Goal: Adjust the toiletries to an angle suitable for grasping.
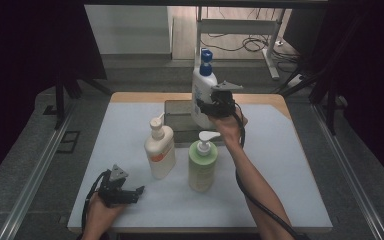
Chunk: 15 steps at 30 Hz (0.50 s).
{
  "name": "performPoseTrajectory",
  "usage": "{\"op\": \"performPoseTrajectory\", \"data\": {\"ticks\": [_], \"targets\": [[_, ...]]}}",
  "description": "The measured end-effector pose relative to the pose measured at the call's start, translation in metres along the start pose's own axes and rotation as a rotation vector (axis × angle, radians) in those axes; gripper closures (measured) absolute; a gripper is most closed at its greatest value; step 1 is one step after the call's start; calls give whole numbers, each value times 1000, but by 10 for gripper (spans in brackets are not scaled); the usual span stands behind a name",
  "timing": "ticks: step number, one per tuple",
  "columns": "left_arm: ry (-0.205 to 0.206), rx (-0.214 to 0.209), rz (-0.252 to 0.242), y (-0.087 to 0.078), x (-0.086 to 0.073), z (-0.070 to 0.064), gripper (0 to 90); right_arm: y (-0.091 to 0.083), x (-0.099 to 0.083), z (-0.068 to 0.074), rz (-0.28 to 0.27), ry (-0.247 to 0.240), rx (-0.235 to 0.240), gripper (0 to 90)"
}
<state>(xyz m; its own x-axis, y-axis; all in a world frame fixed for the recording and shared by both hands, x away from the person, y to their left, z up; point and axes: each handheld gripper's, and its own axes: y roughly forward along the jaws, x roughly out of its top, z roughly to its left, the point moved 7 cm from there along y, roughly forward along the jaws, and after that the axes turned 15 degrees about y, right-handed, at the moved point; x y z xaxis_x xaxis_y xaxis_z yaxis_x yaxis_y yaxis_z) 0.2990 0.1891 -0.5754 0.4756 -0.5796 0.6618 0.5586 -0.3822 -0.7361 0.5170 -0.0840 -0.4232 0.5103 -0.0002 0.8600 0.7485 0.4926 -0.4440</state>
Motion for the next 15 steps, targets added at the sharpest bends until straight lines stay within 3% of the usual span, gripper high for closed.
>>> {"op": "performPoseTrajectory", "data": {"ticks": [15], "targets": [[0, 0, 0, 0, 0, 0, 108, 26, -38, 0, 48, 3, 8, 425]]}}
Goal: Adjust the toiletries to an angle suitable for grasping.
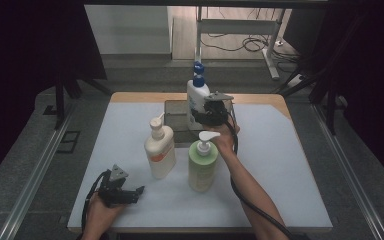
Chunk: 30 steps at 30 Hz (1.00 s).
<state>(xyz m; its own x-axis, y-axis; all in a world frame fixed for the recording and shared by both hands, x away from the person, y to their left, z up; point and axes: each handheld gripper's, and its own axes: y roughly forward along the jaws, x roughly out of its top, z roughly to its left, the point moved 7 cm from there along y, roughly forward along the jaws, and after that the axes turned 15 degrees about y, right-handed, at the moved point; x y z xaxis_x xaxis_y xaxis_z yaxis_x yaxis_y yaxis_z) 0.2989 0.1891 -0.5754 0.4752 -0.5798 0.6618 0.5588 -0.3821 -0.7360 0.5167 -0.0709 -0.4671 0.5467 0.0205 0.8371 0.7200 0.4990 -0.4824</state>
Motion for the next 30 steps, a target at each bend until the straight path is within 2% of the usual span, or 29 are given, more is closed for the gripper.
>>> {"op": "performPoseTrajectory", "data": {"ticks": [6, 12, 18, 26, 30], "targets": [[0, 0, 1, 0, 0, 0, 108, 4, -13, -3, -1, 3, -9, 416], [1, 1, 1, 0, 0, 0, 109, 3, -17, -4, -9, 4, -14, 397], [1, 1, 1, 0, 0, 0, 109, 1, -20, -2, -10, -43, -7, 382], [1, 1, 1, 0, 0, 0, 108, -10, -24, -9, 49, -73, 51, 366], [1, 1, 1, 0, 0, 0, 108, -18, -29, -13, 65, -70, 71, 362]]}}
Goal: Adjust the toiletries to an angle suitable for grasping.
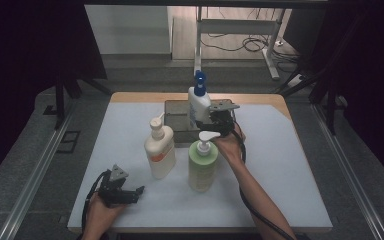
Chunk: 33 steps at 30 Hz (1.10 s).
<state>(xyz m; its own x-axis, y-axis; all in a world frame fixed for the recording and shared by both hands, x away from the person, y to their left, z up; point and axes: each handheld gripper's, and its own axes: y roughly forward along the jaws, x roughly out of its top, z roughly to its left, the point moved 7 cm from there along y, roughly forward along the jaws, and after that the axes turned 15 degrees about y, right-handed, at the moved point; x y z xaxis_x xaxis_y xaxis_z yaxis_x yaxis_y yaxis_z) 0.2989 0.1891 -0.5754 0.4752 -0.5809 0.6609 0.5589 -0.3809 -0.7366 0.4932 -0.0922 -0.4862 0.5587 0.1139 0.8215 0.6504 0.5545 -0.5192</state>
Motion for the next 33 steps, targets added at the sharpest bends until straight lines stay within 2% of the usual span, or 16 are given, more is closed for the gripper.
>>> {"op": "performPoseTrajectory", "data": {"ticks": [7, 12, 15, 18, 25, 30, 33], "targets": [[0, 0, 0, 0, 0, 0, 108, -20, -5, -10, -6, -11, 34, 412], [0, 0, 0, 0, 0, 0, 108, -29, -1, -25, -9, 28, 19, 521], [-1, 0, 0, 0, 0, 0, 108, -25, 1, -31, 11, 45, -2, 604], [0, 0, 0, 0, 0, 0, 108, -15, 3, -34, 36, 55, -42, 694], [0, 0, 0, 0, 0, 0, 108, 6, 6, -35, 73, 98, -91, 869], [0, 0, 0, 0, 0, 0, 109, 13, 3, -33, 99, 126, -73, 895], [0, 0, 0, 0, 0, 0, 108, 16, 0, -34, 106, 131, -81, 896]]}}
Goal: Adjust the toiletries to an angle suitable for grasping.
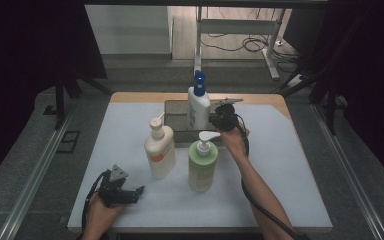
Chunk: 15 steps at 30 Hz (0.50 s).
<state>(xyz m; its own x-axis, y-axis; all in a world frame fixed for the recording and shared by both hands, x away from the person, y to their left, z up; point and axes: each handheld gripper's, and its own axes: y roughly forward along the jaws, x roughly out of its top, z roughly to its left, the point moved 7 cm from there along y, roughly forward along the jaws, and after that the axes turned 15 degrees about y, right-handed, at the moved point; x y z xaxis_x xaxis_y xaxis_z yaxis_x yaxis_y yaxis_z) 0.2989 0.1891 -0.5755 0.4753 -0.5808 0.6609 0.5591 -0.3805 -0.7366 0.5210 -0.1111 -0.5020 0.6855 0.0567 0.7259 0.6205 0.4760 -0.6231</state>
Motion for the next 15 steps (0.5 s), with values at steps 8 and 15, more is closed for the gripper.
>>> {"op": "performPoseTrajectory", "data": {"ticks": [8, 15], "targets": [[0, -1, 0, 0, 0, 0, 108, 3, -3, 2, 14, 7, 1, 897], [0, 0, 0, 0, 0, 0, 108, 7, -5, 8, 29, 3, 14, 897]]}}
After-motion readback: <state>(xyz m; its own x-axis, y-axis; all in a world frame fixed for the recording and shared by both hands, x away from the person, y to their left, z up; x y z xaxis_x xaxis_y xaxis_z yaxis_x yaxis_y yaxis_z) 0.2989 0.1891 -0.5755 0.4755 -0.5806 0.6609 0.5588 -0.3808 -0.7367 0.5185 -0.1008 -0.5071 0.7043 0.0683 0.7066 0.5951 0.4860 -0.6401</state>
